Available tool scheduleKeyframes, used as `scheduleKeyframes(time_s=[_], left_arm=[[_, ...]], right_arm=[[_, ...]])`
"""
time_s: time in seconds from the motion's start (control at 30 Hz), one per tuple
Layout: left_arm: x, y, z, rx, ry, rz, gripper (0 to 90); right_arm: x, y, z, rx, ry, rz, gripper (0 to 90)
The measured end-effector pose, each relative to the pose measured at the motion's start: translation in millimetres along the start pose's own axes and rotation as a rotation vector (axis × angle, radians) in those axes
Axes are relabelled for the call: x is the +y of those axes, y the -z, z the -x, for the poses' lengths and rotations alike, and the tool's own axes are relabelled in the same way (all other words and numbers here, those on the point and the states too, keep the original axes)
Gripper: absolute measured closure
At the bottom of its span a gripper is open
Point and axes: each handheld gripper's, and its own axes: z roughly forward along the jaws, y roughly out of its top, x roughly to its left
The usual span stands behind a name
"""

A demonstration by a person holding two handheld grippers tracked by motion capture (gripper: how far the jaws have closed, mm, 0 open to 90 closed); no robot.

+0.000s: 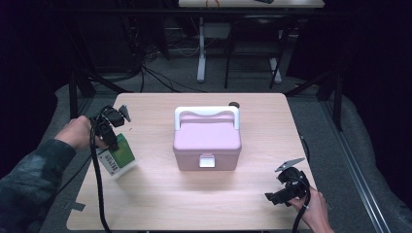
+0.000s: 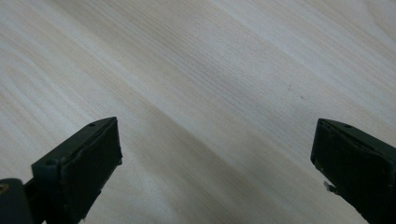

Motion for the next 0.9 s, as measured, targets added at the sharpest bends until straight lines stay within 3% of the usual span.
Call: scheduleKeyframes(time_s=[0.4,0.6,0.9], left_arm=[[3.4,-13.2,-23.0,-0.002,0.087,0.000,63.5],[5.4,-24.3,-32.2,-0.031,0.123,0.007,63.5],[4.4,-36.3,-40.6,-0.043,0.152,0.009,63.1]], right_arm=[[0.3,-0.7,-0.8,0.006,-0.008,0.005,1.2],[0.7,-2.0,-0.1,0.006,-0.002,-0.002,1.2],[0.8,-0.5,-1.2,0.008,-0.005,0.004,1.2]])
